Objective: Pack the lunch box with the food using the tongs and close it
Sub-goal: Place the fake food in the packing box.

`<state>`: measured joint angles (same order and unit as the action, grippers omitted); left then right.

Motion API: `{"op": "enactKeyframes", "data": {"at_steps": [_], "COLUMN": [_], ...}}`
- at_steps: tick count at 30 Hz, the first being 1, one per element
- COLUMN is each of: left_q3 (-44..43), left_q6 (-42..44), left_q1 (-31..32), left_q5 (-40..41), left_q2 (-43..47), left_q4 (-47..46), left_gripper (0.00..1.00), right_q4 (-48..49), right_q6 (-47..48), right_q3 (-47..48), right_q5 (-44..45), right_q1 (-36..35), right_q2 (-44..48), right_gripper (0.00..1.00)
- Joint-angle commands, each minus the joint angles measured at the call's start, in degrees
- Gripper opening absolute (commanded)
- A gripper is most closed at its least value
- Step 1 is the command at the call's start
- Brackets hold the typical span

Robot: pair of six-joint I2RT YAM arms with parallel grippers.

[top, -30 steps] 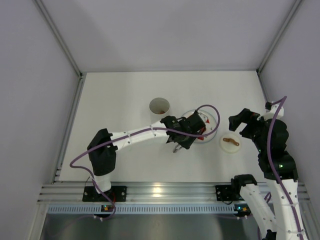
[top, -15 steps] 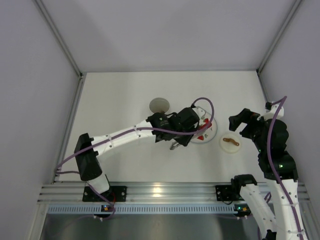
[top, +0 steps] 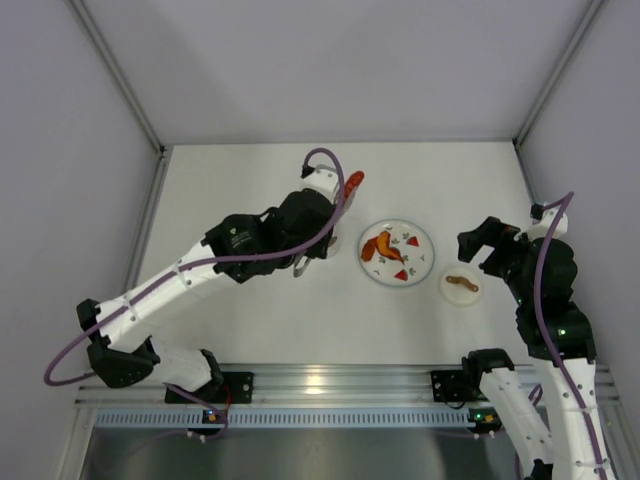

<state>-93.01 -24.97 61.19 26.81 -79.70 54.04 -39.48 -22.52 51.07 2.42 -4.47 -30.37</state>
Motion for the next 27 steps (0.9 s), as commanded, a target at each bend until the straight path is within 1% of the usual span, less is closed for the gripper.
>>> {"op": "enactKeyframes", "data": {"at_steps": [1,7,16,21,27], "left_q3": [-0.2,6.1,10.2,10.2,10.6], "left_q6": [-1.7,-1.4,-1.2,-1.0,-1.0], "left_q1": [-2.5,-8.7,-9.3,-9.6,-9.6], "left_q5": [5.3,2.5,0.2,-0.3,-0.7], "left_q2": [2.6,5.3,4.9,4.0,4.2], "left_q4": [1.6,-1.0,-3.3,-3.4,-3.6], "left_gripper": [0.33,0.33,0.35,0.35,0.38], "right_q4": [-0.4,-0.1,0.1,-0.1,-0.1], "right_q6": [0.1,0.0,0.0,0.2,0.3], "right_q3": [2.5,2.4,1.8,1.8,1.7], "right_q5": [-0.5,-0.9,-1.1,-0.9,-0.8], "right_q1": [0.8,0.8,0.8,0.8,0.9], "right_q2": [-0.3,-0.7,-0.6,-0.6,-0.5], "right_gripper": [0.99,0.99,0.99,1.0,0.99]}}
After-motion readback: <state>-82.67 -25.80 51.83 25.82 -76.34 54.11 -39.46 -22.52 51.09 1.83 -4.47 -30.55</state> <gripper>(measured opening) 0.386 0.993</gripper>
